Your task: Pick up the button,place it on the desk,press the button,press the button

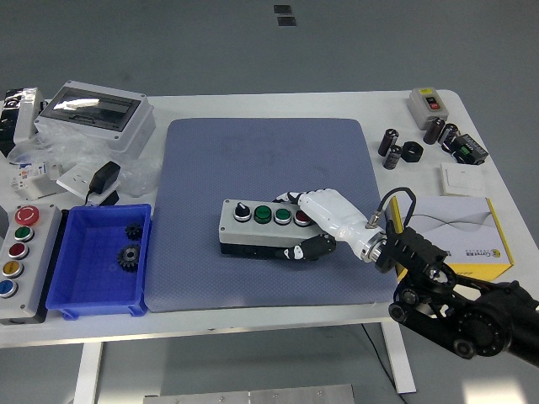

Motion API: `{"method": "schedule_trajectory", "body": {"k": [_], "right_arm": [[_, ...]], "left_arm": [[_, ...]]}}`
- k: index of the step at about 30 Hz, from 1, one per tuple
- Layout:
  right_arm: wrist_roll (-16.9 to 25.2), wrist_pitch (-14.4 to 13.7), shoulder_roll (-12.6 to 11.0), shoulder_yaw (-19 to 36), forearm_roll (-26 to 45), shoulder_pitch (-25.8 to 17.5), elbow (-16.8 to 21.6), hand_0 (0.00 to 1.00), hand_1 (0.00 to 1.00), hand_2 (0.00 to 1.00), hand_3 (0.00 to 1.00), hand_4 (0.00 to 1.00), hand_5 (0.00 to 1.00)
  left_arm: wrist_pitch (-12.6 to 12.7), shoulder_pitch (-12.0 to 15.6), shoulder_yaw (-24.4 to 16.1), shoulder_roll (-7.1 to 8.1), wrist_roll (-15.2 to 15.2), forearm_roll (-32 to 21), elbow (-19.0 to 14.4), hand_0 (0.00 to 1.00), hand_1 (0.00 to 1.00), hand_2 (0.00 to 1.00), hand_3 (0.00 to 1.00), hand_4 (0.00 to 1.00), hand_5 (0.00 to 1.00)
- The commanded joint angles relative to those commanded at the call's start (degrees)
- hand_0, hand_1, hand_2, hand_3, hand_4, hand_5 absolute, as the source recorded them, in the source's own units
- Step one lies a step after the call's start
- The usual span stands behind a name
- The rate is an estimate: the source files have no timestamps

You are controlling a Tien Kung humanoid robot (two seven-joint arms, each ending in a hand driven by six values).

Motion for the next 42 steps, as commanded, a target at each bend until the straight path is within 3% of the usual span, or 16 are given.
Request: {"method": "schedule_trajectory", "body": {"k": [1, 6, 7, 25, 42], "right_arm": [[0.06, 0.03, -0.02, 0.06, 0.08, -0.02, 0.0, 0.766, 0.733, 0.71, 0.713, 0.372, 0.002], [0.39, 0.18, -0.16, 0.26, 0.65, -0.07, -0.07, 0.766, 0.733, 0.71, 0.713, 0.372, 0.002], [0.47, 0.32, -0.17, 0.3, 0.8, -0.07, -0.07, 0.86, 0.822, 0.834, 0.854, 0.493, 0.002], [1.74, 4.34, -1.18, 1.9, 6.55, -0.48, 1.7, 0.89, 0.853, 0.859, 0.884, 0.591, 0.024], [3.47, 7.53, -3.55, 3.52, 11.86, -0.79, 4.47, 0.901, 0.874, 0.872, 0.903, 0.601, 0.019]], "left_arm": [[0.0, -0.01, -0.02, 0.0, 0.0, 0.04, 0.0, 0.612, 0.46, 0.516, 0.609, 0.635, 0.222], [0.03, -0.03, -0.09, 0.06, -0.04, 0.1, 0.0, 0.612, 0.46, 0.516, 0.609, 0.635, 0.222], [0.02, -0.03, -0.06, 0.08, -0.02, 0.08, 0.0, 0.613, 0.459, 0.516, 0.609, 0.635, 0.223], [-0.02, 0.04, -0.04, 0.18, 0.05, 0.26, 0.0, 0.613, 0.459, 0.515, 0.608, 0.635, 0.225], [-0.09, 0.09, 0.02, 0.12, 0.01, 0.57, 0.0, 0.613, 0.458, 0.509, 0.606, 0.628, 0.223]]}}
